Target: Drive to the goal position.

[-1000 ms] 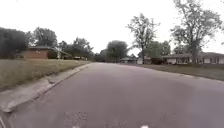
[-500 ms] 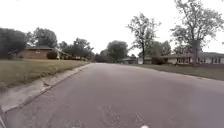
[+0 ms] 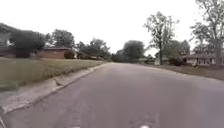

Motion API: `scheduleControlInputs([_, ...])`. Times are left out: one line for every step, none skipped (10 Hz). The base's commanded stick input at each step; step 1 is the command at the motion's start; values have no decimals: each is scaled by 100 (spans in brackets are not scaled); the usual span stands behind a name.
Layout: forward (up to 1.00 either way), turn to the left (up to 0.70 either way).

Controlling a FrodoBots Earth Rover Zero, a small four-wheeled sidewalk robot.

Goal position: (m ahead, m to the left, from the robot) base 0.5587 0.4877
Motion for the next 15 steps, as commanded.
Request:
scheduleControlInputs([50,0])
scheduleControlInputs([50,0])
scheduleControlInputs([50,0])
scheduleControlInputs([50,0])
scheduleControlInputs([50,0])
scheduleControlInputs([50,0])
scheduleControlInputs([50,0])
scheduleControlInputs([50,0])
scheduleControlInputs([50,0])
scheduleControlInputs([50,0])
scheduleControlInputs([50,0])
scheduleControlInputs([50,0])
scheduleControlInputs([50,0])
scheduleControlInputs([50,0])
scheduleControlInputs([50,0])
